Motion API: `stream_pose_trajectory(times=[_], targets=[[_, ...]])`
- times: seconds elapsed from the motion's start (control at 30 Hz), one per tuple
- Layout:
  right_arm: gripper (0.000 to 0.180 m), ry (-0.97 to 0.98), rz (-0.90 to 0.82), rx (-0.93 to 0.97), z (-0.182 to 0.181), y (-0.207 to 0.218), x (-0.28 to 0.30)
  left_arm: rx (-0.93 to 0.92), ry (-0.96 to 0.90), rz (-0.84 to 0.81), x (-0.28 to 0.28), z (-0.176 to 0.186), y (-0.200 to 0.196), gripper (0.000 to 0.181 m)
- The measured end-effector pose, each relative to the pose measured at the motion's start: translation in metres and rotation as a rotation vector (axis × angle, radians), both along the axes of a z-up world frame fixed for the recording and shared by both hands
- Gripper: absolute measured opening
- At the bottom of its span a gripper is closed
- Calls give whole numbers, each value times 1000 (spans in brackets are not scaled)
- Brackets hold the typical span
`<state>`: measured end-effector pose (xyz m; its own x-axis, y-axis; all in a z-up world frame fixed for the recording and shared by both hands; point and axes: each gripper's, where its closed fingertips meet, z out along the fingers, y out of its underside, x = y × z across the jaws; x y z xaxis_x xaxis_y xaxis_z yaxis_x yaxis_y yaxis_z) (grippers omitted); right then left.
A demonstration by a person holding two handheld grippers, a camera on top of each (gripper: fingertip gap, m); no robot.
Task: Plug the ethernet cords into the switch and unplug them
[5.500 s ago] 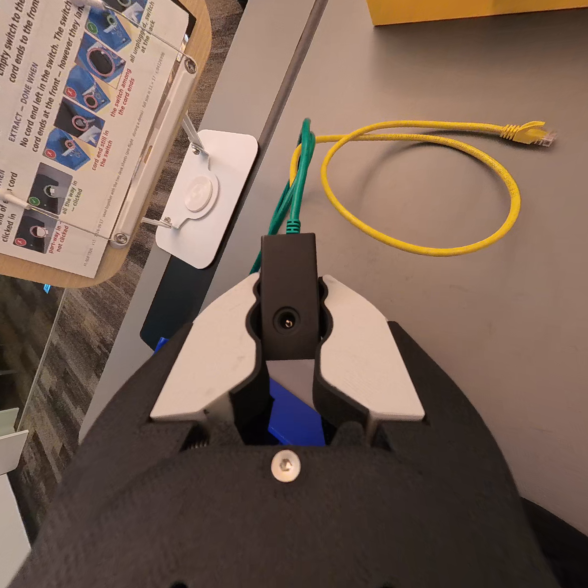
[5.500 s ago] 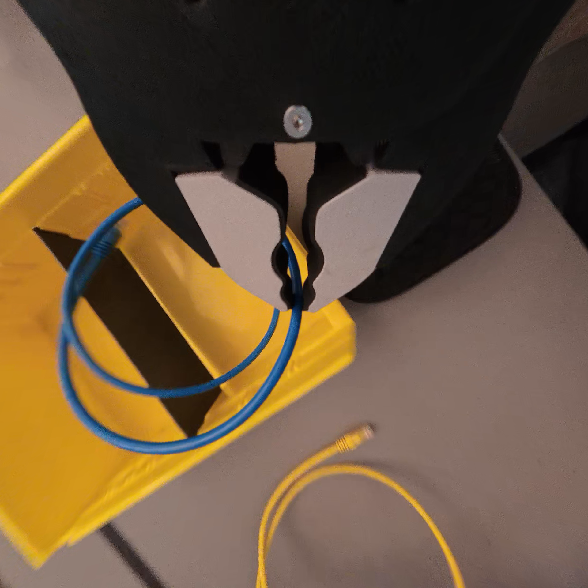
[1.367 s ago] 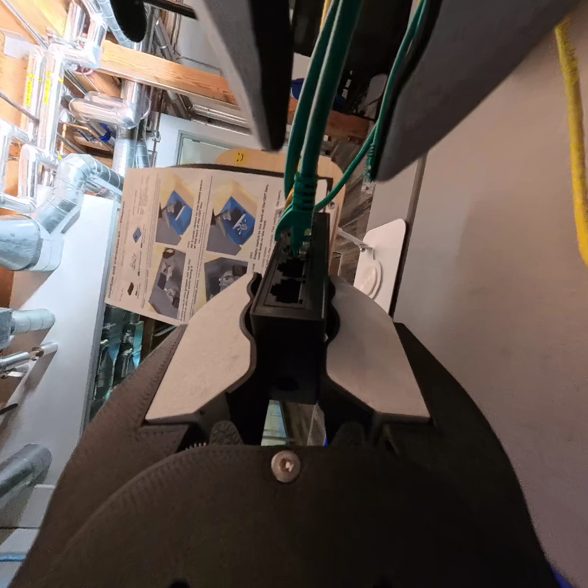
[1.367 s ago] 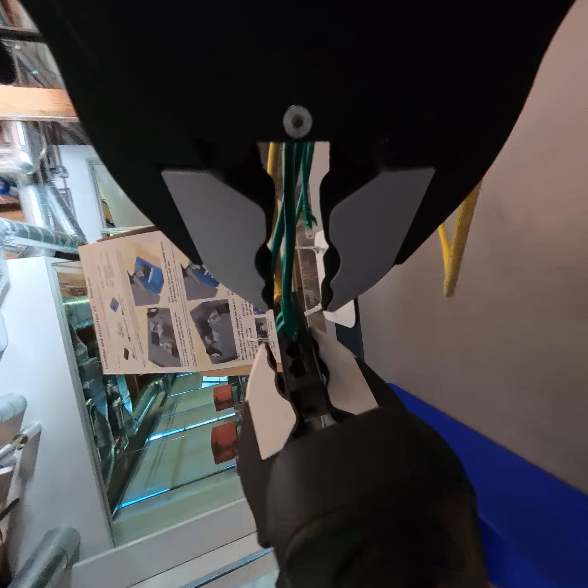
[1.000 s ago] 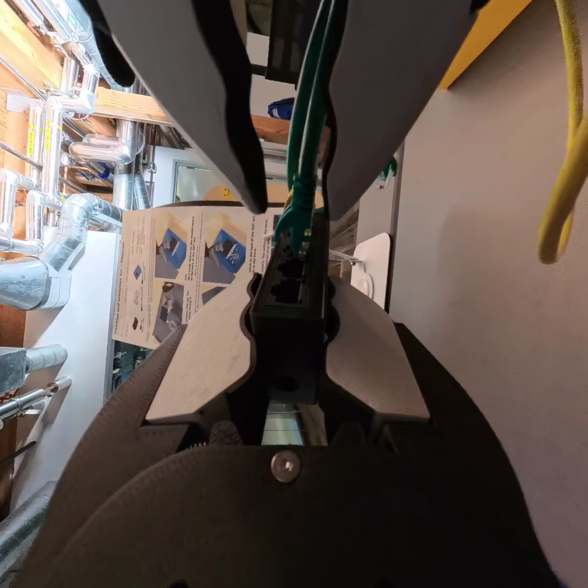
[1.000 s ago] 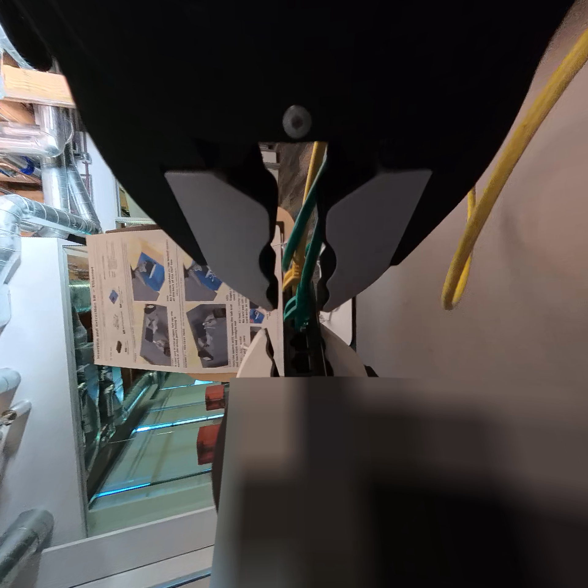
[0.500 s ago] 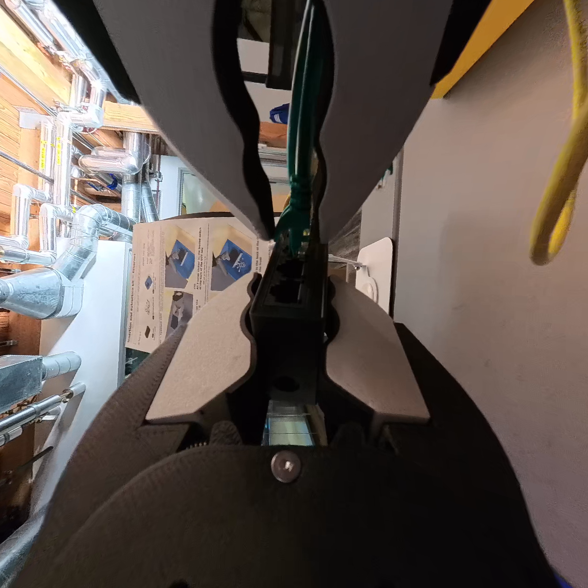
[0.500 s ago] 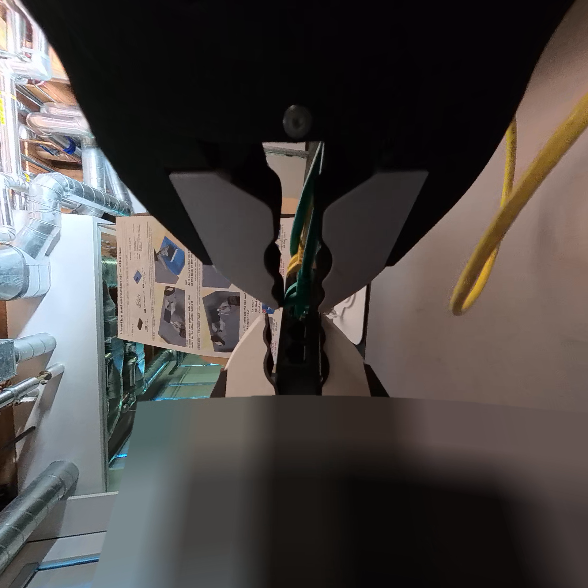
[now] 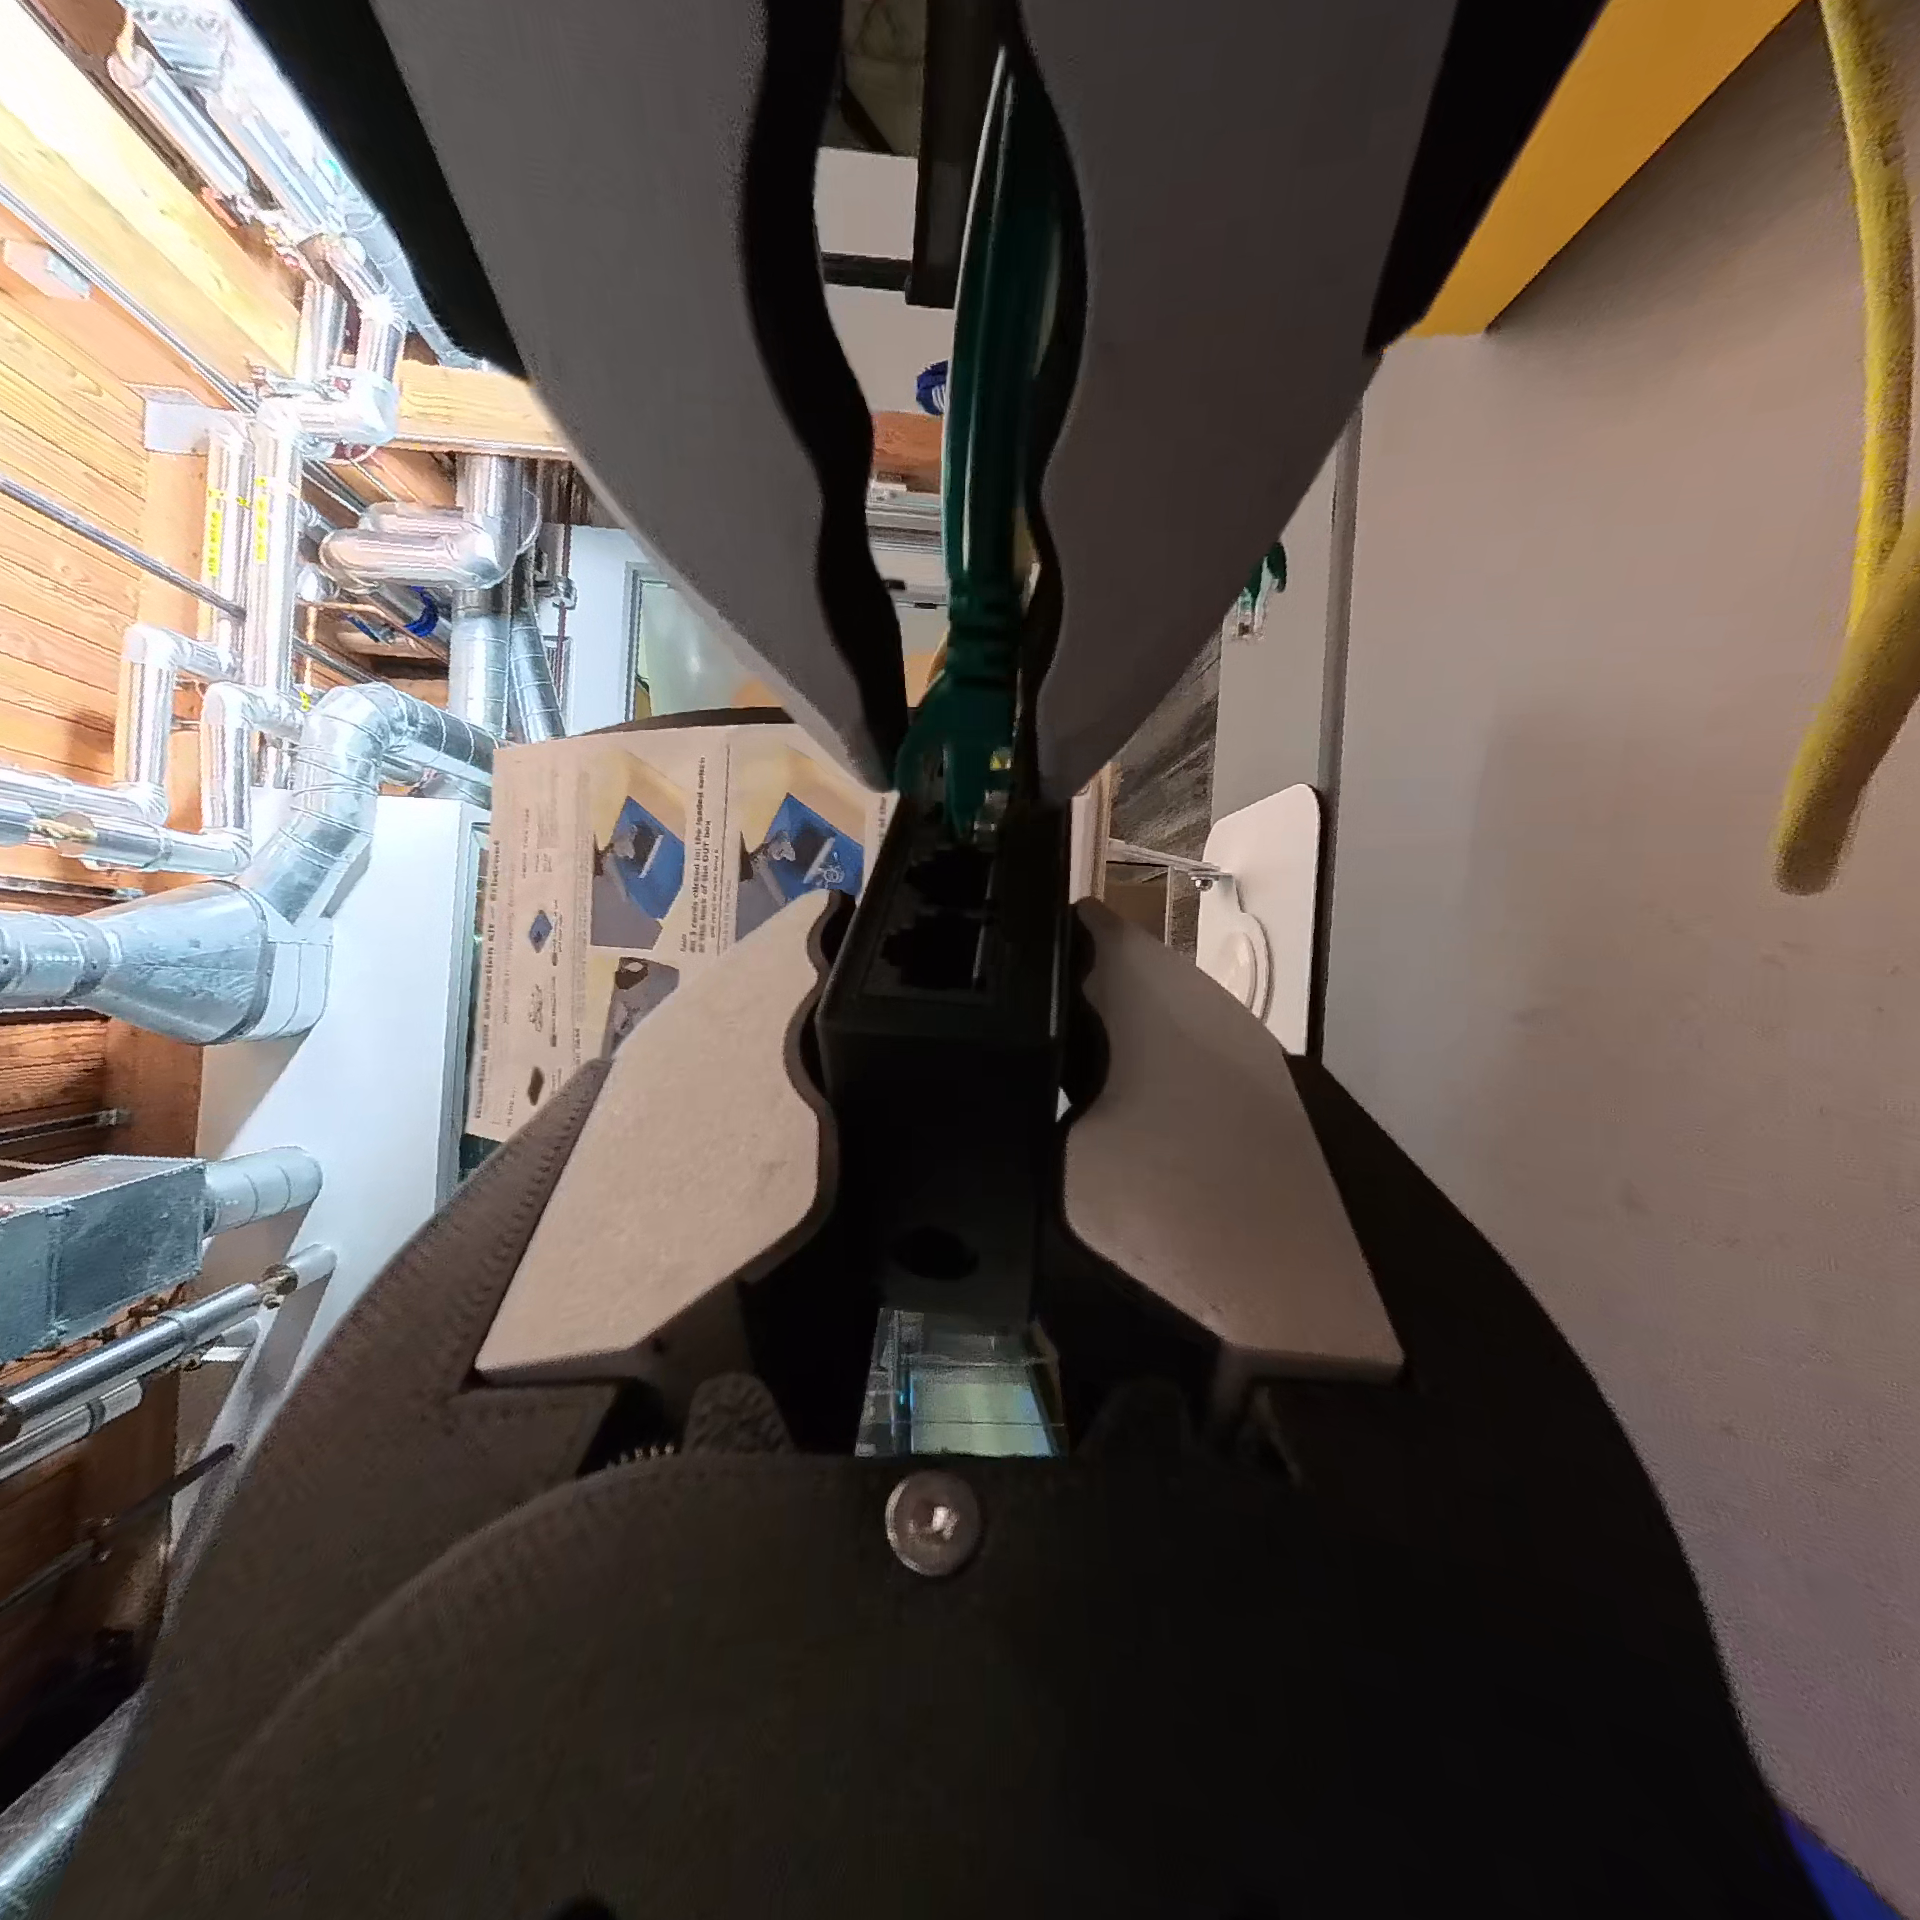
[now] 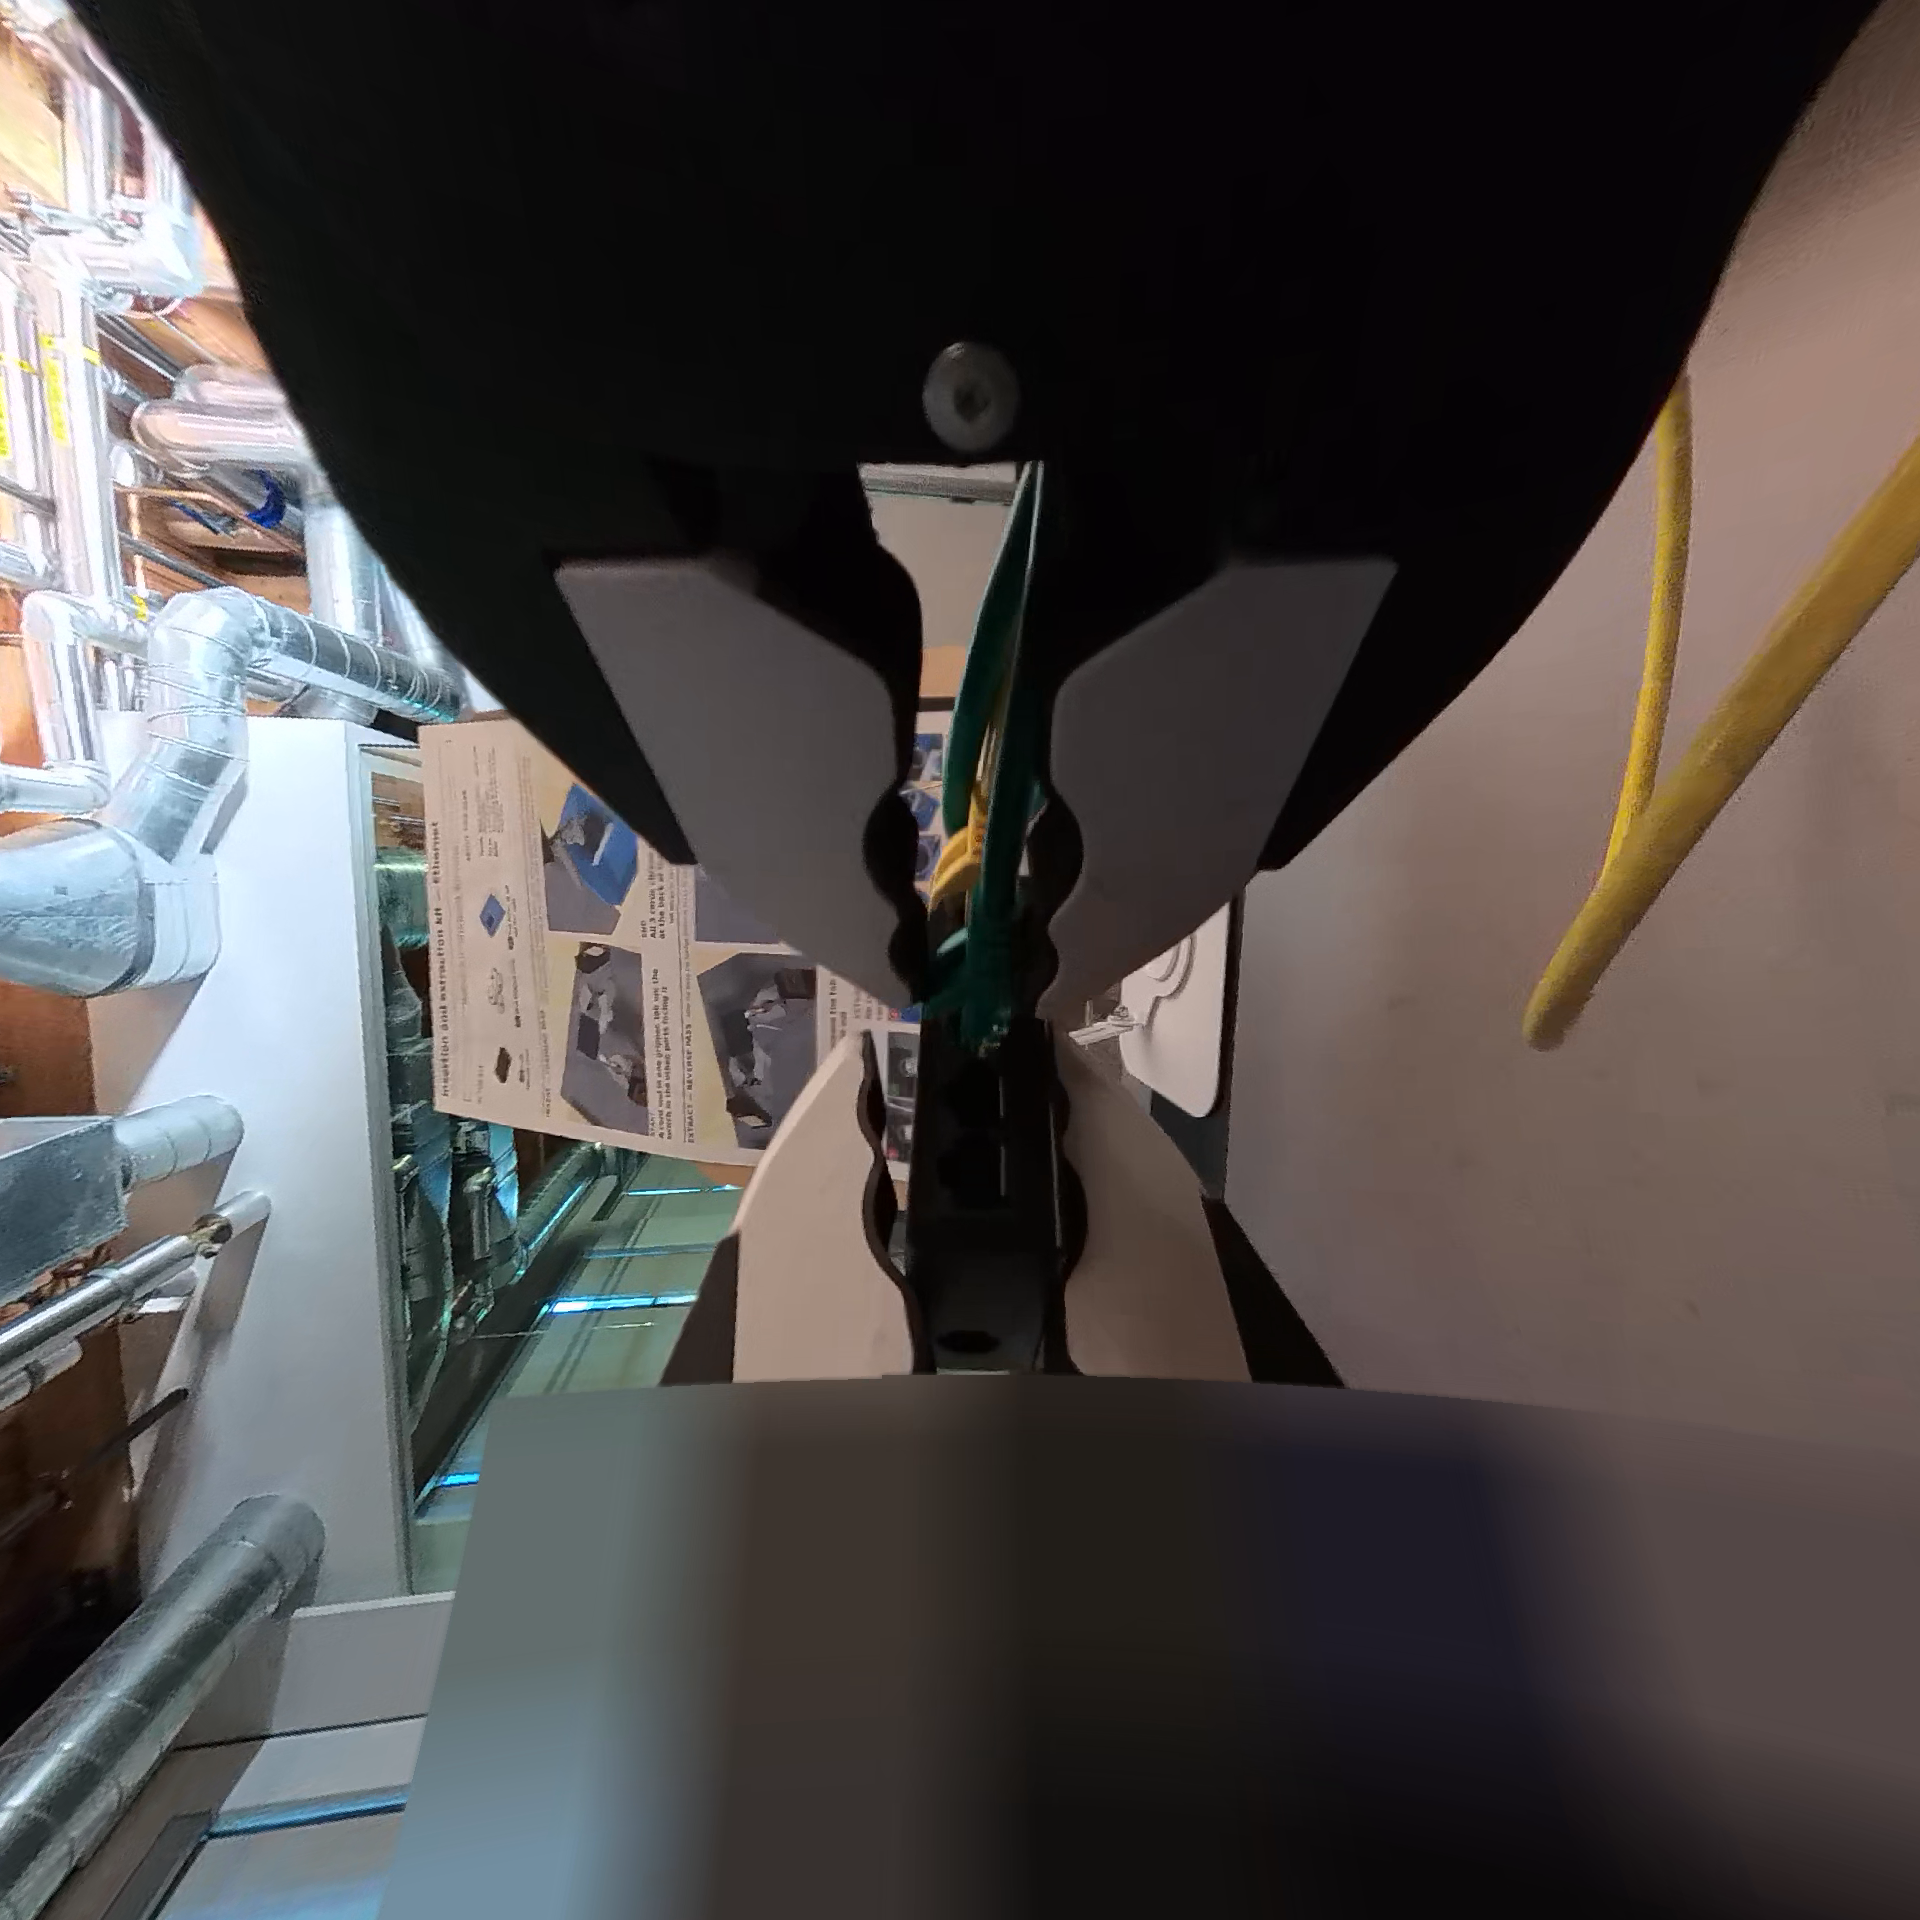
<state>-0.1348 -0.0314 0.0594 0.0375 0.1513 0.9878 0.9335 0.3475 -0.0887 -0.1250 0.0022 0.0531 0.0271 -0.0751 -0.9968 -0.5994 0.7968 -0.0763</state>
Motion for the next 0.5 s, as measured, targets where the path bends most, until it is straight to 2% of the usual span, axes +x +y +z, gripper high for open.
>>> stream_pose_trajectory(times=[0.27,0.5], targets=[[16,30,-29,-59,-2,-7,-2,16,16,-46,1,-2,-5,38],[17,-149,-90,-193,-11,-2,1,-61,20,-58,3,-9,2,38]])
